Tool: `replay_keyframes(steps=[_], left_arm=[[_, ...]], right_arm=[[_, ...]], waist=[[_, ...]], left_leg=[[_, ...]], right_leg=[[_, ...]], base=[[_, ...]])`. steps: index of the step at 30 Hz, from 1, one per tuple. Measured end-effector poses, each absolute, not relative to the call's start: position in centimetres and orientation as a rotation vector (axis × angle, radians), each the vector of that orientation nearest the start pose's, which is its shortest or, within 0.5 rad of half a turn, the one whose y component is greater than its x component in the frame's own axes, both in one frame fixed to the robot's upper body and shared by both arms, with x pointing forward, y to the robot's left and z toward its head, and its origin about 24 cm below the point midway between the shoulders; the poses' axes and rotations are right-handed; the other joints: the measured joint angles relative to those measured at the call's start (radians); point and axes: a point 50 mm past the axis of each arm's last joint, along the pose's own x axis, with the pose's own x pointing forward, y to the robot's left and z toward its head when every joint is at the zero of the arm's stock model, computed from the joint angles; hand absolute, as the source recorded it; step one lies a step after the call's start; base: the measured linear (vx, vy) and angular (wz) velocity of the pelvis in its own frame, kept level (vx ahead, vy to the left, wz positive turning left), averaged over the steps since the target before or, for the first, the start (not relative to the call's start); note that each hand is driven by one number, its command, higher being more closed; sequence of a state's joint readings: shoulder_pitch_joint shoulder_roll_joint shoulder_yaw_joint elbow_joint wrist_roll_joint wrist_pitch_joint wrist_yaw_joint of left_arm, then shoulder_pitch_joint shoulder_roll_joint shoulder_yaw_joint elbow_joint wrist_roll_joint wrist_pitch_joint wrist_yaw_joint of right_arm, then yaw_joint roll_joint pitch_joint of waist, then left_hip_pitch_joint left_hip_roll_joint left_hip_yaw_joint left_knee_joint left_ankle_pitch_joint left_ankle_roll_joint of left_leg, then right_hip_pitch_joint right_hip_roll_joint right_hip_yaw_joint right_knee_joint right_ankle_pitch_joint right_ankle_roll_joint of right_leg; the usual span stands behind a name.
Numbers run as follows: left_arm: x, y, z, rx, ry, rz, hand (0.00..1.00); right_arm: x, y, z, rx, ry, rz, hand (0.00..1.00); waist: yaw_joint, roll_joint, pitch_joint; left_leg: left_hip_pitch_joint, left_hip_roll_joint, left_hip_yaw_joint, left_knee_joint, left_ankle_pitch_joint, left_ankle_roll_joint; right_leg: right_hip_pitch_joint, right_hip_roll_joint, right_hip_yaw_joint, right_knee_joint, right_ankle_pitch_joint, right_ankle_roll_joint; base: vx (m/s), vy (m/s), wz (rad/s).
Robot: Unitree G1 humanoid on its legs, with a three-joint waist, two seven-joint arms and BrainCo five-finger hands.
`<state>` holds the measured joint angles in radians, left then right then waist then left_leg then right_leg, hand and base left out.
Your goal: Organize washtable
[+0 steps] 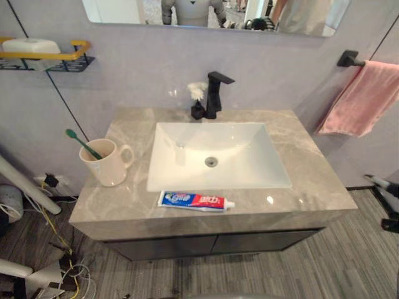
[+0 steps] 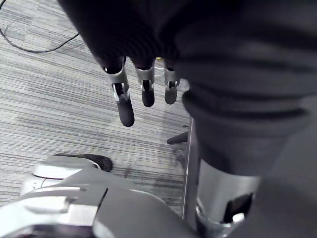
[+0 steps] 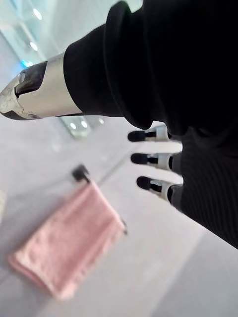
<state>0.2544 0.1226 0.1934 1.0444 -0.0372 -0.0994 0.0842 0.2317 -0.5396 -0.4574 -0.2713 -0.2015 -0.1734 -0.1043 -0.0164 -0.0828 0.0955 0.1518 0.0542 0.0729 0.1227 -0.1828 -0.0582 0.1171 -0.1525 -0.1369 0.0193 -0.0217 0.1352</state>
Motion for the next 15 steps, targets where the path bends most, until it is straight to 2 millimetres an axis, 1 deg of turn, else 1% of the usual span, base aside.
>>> replay_keyframes(steps=[1, 3, 4, 5, 6, 7, 8, 9, 10, 12, 15], left_arm=[[3.0, 23.0, -16.2, 0.036, 1.164, 0.385, 0.0], [3.3, 23.1, -16.2, 0.042, 1.157, 0.369, 0.0], [3.7, 23.1, -16.1, 0.057, 1.151, 0.348, 0.0], [3.9, 23.1, -16.1, 0.061, 1.147, 0.341, 0.0], [4.0, 23.1, -16.1, 0.064, 1.145, 0.336, 0.0], [4.1, 23.2, -16.1, 0.065, 1.141, 0.336, 0.0], [4.2, 23.2, -16.1, 0.066, 1.137, 0.335, 0.0], [4.2, 23.3, -16.0, 0.068, 1.132, 0.335, 0.0], [4.4, 23.3, -16.0, 0.07, 1.127, 0.328, 0.0], [4.5, 23.4, -16.0, 0.085, 1.125, 0.304, 0.0], [4.6, 23.4, -16.0, 0.091, 1.122, 0.295, 0.0]], right_arm=[[20.1, -28.0, 15.1, -0.873, -0.38, -0.218, 0.0], [21.1, -25.3, 14.7, -0.861, -0.421, -0.061, 0.0], [21.6, -23.5, 14.3, -0.841, -0.443, 0.036, 0.0], [21.8, -22.5, 14.1, -0.832, -0.455, 0.086, 0.0], [22.1, -20.8, 14.3, -0.839, -0.485, 0.196, 0.0], [22.1, -19.3, 15.3, -0.857, -0.543, 0.301, 0.0], [22.0, -18.7, 15.9, -0.856, -0.577, 0.348, 0.0], [21.6, -17.9, 17.1, -0.842, -0.638, 0.431, 0.0], [21.3, -17.2, 17.8, -0.817, -0.679, 0.498, 0.0], [21.1, -16.2, 17.9, -0.777, -0.698, 0.581, 0.0], [20.8, -14.8, 16.6, -0.745, -0.657, 0.698, 0.0]], waist=[[0.005, -0.005, -0.003], [0.014, -0.012, -0.004], [0.031, -0.014, -0.005], [0.034, -0.017, -0.007], [0.037, -0.019, -0.008], [0.04, -0.022, -0.007], [0.042, -0.024, -0.007], [0.049, -0.028, -0.008], [0.061, -0.033, -0.01], [0.063, -0.04, -0.015], [0.065, -0.042, -0.015]], left_leg=[[0.0, 0.0, -0.001, 0.0, 0.0, 0.0], [0.0, 0.0, -0.003, 0.002, 0.0, 0.0], [-0.001, -0.001, -0.004, 0.002, 0.0, 0.0], [-0.001, -0.001, -0.005, 0.002, 0.0, 0.0], [-0.004, -0.004, -0.013, 0.002, 0.001, 0.001], [-0.01, -0.006, -0.022, 0.005, 0.001, 0.001], [-0.014, -0.006, -0.026, 0.007, 0.001, 0.001], [-0.019, -0.006, -0.034, 0.01, 0.001, 0.001], [-0.02, -0.005, -0.036, 0.01, 0.001, 0.001], [-0.025, -0.005, -0.047, 0.01, 0.001, 0.001], [-0.028, -0.007, -0.055, 0.013, 0.001, 0.001]], right_leg=[[0.0, 0.0, 0.0, 0.001, 0.0, 0.0], [0.0, 0.001, -0.001, 0.003, 0.0, 0.0], [0.0, 0.0, -0.001, 0.003, 0.0, 0.0], [0.0, -0.001, -0.002, 0.003, 0.0, 0.0], [0.002, -0.003, -0.008, 0.003, 0.0, 0.0], [0.002, -0.005, -0.018, 0.002, 0.0, 0.0], [0.002, -0.006, -0.022, 0.002, 0.0, 0.0], [0.003, -0.005, -0.027, 0.002, 0.0, 0.0], [0.004, -0.004, -0.029, 0.0, 0.0, 0.0], [0.008, -0.004, -0.042, -0.004, 0.0, 0.0], [0.017, -0.006, -0.051, -0.005, 0.0, 0.0]], base=[[0.0, 0.0, 0.0], [0.0, 0.0, 0.0], [0.0, 0.0, 0.0], [0.0, 0.004, 0.09], [0.0, 0.007, 0.17], [0.0, 0.007, 0.21], [0.01, 0.003, 0.21], [0.01, -0.004, 0.13], [0.02, -0.008, 0.13], [0.01, -0.014, 0.15], [0.0, -0.004, 0.1]])
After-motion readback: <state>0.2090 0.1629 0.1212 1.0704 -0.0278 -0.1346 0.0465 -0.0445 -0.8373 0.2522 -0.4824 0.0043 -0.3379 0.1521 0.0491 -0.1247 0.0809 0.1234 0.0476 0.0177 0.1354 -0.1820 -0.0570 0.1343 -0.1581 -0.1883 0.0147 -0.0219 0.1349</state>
